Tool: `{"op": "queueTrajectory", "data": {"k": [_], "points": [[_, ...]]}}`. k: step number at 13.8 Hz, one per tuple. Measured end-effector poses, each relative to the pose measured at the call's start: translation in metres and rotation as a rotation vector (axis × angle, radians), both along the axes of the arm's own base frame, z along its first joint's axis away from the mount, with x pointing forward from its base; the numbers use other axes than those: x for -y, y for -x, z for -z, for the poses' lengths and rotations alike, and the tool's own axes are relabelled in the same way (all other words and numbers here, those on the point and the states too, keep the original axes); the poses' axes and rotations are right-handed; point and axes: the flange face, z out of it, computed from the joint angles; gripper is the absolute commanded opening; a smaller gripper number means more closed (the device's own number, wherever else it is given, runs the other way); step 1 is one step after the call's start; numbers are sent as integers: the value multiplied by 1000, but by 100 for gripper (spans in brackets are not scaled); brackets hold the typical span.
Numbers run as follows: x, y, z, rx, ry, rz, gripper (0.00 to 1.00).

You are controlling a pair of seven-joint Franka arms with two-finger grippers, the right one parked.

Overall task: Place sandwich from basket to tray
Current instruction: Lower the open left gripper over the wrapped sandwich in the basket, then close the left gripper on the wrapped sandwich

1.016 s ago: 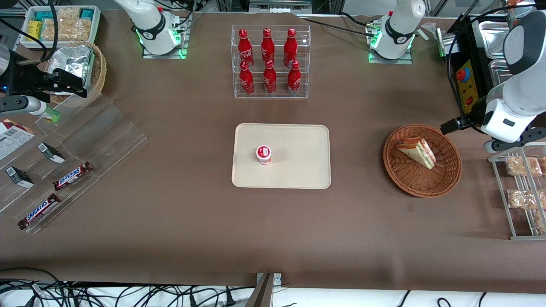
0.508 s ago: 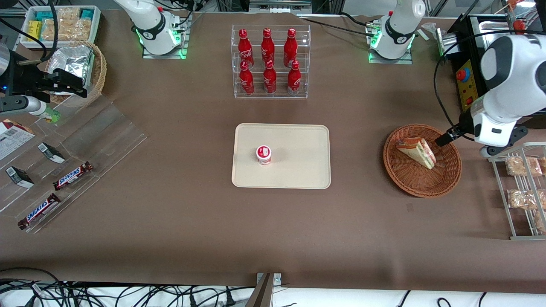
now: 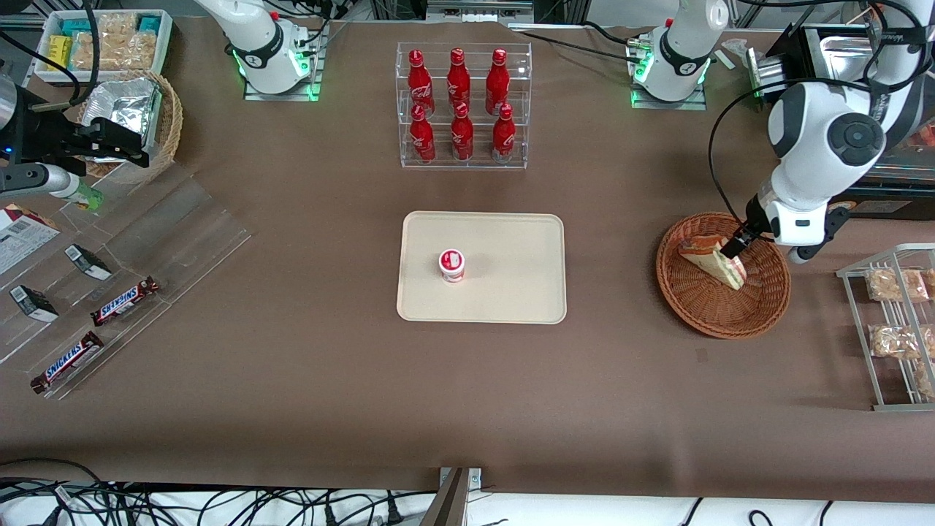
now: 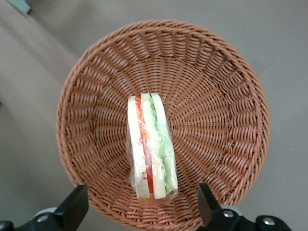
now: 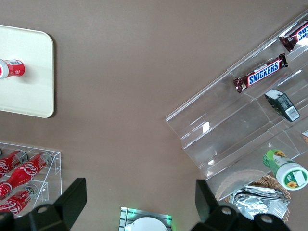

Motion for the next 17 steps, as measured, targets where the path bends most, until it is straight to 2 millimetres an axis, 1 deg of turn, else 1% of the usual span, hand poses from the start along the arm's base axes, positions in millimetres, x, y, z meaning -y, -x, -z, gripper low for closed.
{"op": "queueTrajectory", "data": {"k": [6,11,12,13,14,16,17], "points": [[9,-3,46,26,-37,-39,100],[13,-6,74,40,-23,-53,100],[13,-6,79,37,-20,-53,83],[13,-5,84,33,-18,-54,56],[13,-5,86,32,-17,-54,57],[12,-4,89,32,-43,-13,54],[13,-4,90,31,-59,13,49]]}}
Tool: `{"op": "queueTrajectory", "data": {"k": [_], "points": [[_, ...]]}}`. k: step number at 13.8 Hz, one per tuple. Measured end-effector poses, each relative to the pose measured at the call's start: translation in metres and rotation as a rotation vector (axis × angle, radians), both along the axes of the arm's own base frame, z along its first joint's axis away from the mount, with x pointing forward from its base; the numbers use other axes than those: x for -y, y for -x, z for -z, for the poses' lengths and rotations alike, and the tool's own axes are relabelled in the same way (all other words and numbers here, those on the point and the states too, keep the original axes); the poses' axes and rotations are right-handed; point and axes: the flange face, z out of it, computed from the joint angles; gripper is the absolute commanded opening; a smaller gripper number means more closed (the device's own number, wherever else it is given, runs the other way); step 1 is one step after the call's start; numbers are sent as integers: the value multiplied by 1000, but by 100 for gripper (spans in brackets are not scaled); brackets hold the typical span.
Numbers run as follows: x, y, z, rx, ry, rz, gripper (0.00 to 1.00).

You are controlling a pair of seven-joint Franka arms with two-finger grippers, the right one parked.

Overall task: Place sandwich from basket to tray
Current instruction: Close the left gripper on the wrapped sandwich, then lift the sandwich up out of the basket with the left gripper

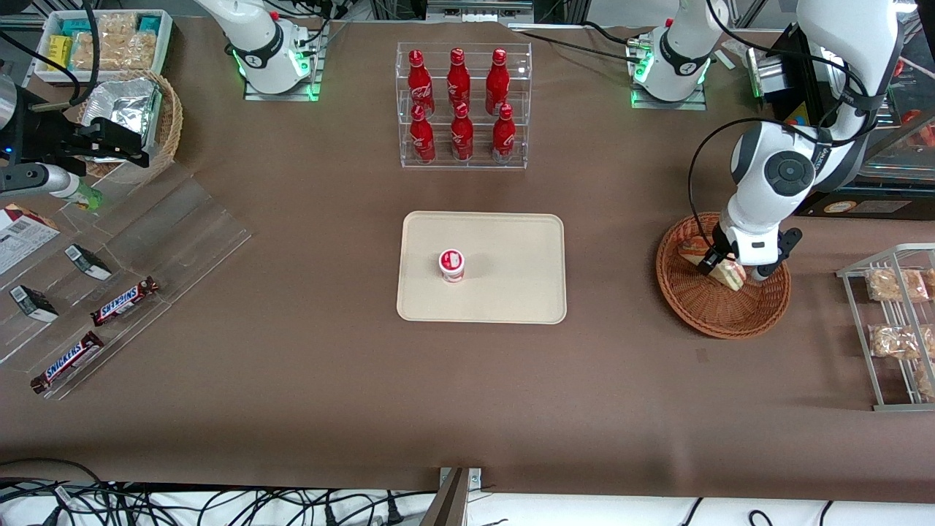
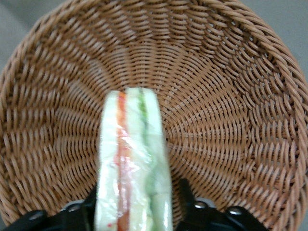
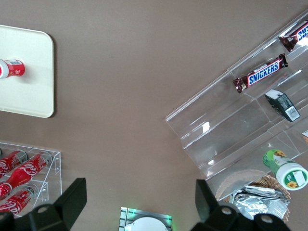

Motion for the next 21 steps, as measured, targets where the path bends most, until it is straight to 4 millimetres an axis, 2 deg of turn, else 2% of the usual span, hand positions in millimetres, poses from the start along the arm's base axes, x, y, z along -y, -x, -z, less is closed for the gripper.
{"op": "queueTrajectory", "data": {"k": [1,2,3,7,10,14,17,19,21], "points": [[1,1,1,-1,-9,14,36],[1,1,1,-2,-13,21,8],[1,2,1,-3,-14,23,0],[3,0,-7,3,-19,27,0],[16,-4,-41,6,-47,61,0],[34,-26,-108,-66,-62,146,0],[33,-51,-181,-144,2,221,0],[35,-60,-227,-167,39,294,0],[44,-64,-252,-170,57,380,0]]}}
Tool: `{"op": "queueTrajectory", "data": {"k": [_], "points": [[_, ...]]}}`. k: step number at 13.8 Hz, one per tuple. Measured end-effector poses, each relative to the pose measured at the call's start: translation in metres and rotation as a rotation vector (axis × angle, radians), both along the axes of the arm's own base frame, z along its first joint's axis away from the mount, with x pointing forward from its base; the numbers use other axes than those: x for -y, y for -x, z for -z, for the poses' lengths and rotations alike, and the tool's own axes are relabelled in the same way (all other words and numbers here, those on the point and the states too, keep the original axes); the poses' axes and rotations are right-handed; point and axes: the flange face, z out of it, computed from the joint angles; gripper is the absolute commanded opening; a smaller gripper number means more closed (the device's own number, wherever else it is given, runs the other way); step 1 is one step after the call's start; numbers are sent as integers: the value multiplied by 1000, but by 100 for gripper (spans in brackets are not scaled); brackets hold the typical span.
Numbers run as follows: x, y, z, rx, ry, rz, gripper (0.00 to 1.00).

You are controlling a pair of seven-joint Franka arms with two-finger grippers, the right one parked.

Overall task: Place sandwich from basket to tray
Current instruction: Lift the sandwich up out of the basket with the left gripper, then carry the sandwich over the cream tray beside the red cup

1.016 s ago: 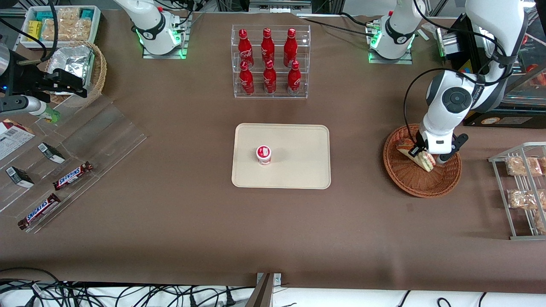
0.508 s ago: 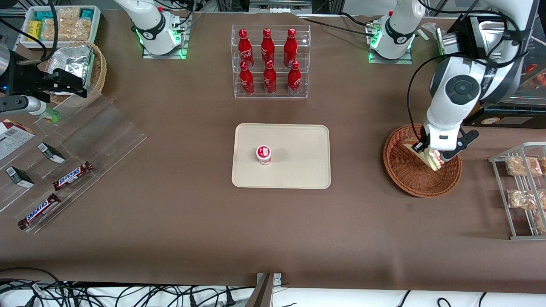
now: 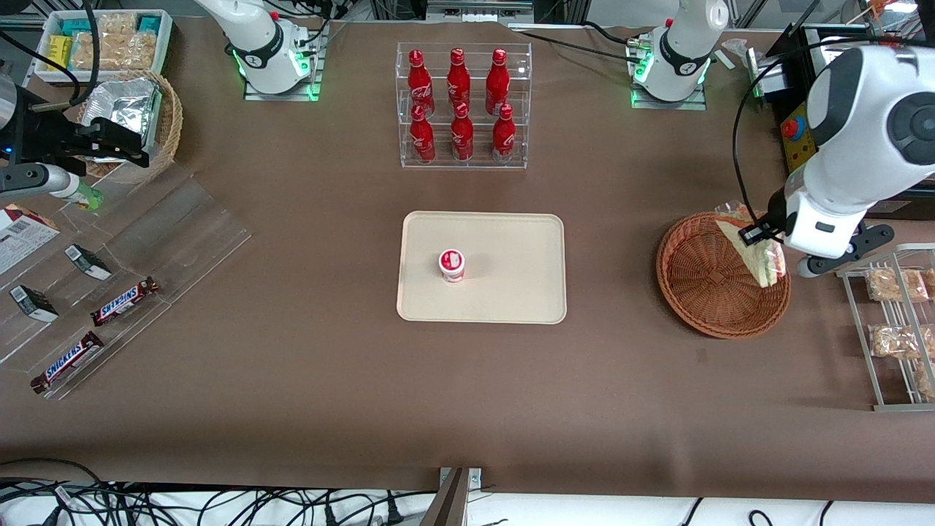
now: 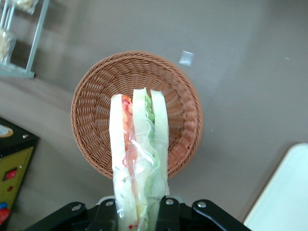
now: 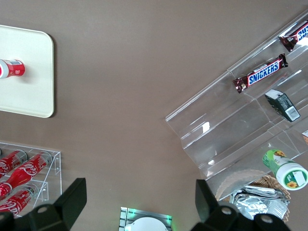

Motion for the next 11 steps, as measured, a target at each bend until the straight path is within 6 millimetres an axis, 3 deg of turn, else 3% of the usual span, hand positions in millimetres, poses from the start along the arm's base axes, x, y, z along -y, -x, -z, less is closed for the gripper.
{"op": "queueTrajectory", "data": {"k": [4,11], "points": [[63,6,-3,-4,21,165,0],[190,26,26,7,97,396,0]]}}
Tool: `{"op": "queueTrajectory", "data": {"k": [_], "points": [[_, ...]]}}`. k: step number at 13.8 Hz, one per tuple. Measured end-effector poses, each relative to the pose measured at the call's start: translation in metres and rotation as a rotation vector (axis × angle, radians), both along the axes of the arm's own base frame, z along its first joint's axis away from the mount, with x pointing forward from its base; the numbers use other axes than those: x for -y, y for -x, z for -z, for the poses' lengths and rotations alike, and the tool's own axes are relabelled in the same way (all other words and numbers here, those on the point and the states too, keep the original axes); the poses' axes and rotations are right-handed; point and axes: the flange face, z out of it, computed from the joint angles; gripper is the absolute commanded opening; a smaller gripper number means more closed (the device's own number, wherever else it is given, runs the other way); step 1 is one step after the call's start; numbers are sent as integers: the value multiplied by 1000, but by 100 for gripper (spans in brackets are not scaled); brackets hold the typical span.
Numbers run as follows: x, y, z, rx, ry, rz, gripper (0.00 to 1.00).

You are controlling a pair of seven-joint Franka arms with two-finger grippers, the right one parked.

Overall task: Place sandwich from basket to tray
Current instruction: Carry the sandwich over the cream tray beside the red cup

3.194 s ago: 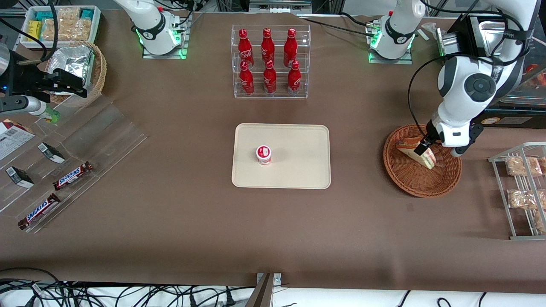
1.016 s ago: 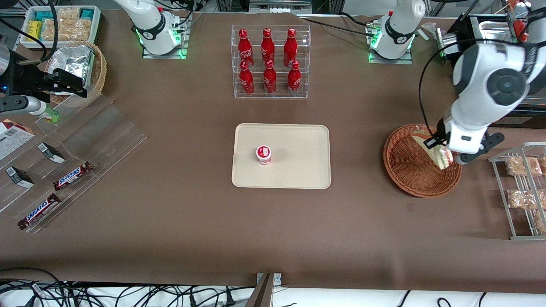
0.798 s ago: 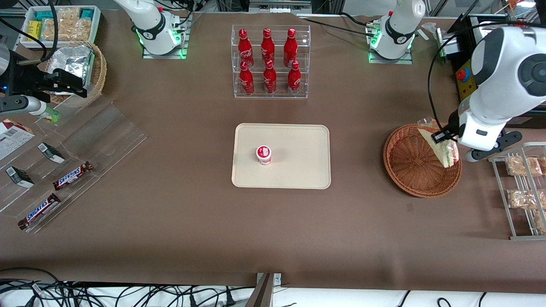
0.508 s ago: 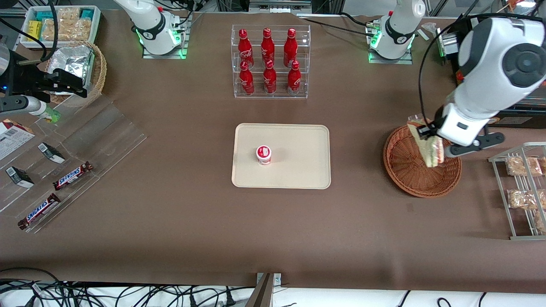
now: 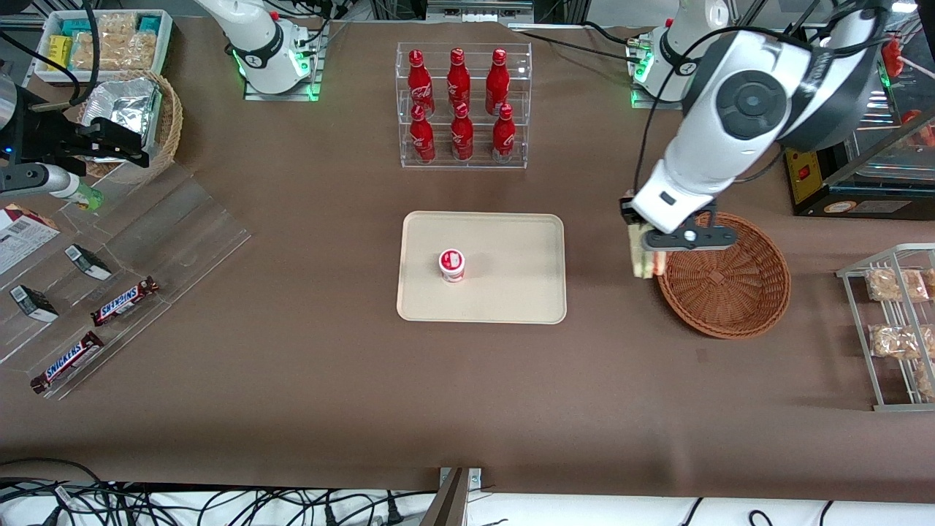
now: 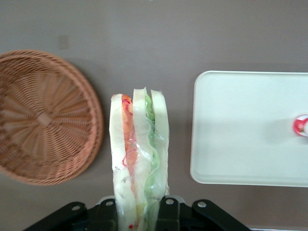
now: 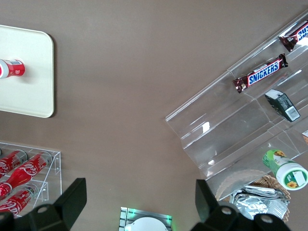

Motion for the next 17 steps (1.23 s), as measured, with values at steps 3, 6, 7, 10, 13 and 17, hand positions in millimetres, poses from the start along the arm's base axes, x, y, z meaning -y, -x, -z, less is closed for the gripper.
{"op": "queueTrajectory", "data": {"k": [3,6,7,10,13,17], "points": [[40,2,24,11,52,64,0],[72,4,59,5,94,111,0],[84,6,72,0,101,126,0],[109,13,118,-7,67,145,0],[130,21,163,-7,35,142,0],[149,33,214,6,-8,124,2]]}}
